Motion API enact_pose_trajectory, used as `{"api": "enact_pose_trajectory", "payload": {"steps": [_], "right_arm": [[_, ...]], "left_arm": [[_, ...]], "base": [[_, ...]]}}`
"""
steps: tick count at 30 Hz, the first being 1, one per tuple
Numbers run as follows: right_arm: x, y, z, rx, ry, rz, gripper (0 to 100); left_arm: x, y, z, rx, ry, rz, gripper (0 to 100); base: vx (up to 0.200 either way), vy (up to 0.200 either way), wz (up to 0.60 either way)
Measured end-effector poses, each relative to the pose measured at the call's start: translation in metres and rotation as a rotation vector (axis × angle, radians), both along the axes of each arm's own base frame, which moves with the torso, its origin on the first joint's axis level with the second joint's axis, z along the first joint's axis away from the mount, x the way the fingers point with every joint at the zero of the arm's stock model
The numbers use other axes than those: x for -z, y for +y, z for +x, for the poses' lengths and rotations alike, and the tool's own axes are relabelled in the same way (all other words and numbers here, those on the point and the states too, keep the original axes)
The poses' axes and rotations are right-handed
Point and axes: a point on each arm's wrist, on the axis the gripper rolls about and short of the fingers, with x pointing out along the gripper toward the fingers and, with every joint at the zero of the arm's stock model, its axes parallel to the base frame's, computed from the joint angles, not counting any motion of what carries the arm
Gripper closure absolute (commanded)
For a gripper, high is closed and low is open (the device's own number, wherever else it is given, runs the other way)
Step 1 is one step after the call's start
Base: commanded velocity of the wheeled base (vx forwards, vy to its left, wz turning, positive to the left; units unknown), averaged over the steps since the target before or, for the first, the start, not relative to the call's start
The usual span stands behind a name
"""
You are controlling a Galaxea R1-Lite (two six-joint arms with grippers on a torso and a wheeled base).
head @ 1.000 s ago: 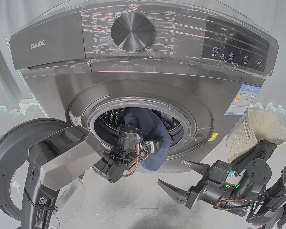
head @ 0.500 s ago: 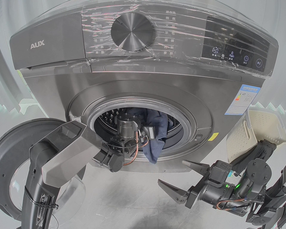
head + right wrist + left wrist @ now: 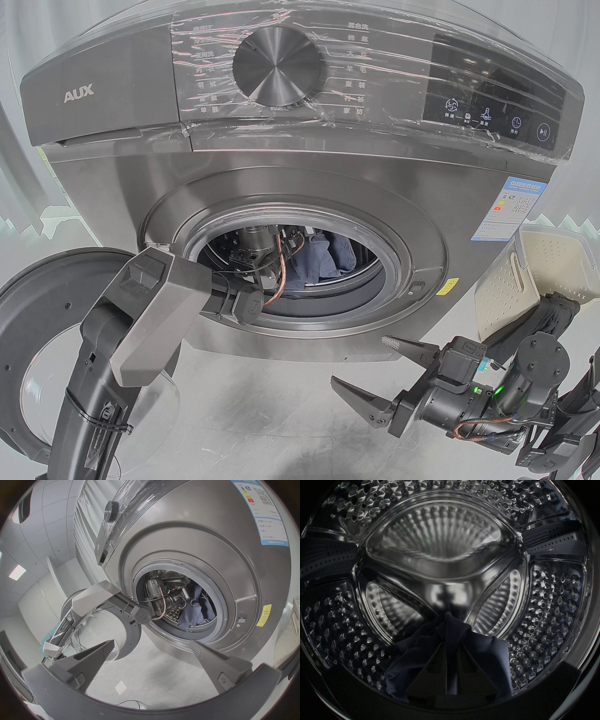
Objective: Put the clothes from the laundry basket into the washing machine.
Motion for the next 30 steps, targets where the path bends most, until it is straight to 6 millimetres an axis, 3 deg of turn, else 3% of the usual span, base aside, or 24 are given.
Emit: {"api": "enact_pose_trajectory", "payload": {"steps": [2,3,9,16,22,29,30], "right_arm": [[0.0,0.0,0.0,0.0,0.0,0.0,0],[0.0,0.0,0.0,0.0,0.0,0.0,0],[0.0,0.0,0.0,0.0,0.001,-0.001,0],[0.0,0.0,0.0,-0.001,0.001,-0.001,0],[0.0,0.001,-0.001,-0.004,0.002,0.0,0],[0.0,0.001,-0.001,-0.006,0.002,0.0,0],[0.0,0.001,-0.001,-0.007,0.002,0.0,0]], "left_arm": [[0.003,0.0,0.003,-0.006,-0.003,-0.002,100],[0.004,0.0,0.004,-0.008,-0.003,-0.002,0],[0.019,0.0,0.003,-0.007,0.042,0.024,0],[0.053,0.002,-0.017,0.026,0.237,0.15,0],[0.059,0.003,-0.032,0.059,0.298,0.209,0],[0.067,-0.003,-0.032,0.078,0.293,0.211,0],[0.066,-0.003,-0.031,0.078,0.284,0.206,100]], "base": [[0.0,0.0,0.0],[0.0,0.0,0.0],[0.0,0.0,0.0],[0.0,0.0,0.0],[0.0,0.0,0.0],[0.0,0.0,0.0],[0.0,0.0,0.0]]}}
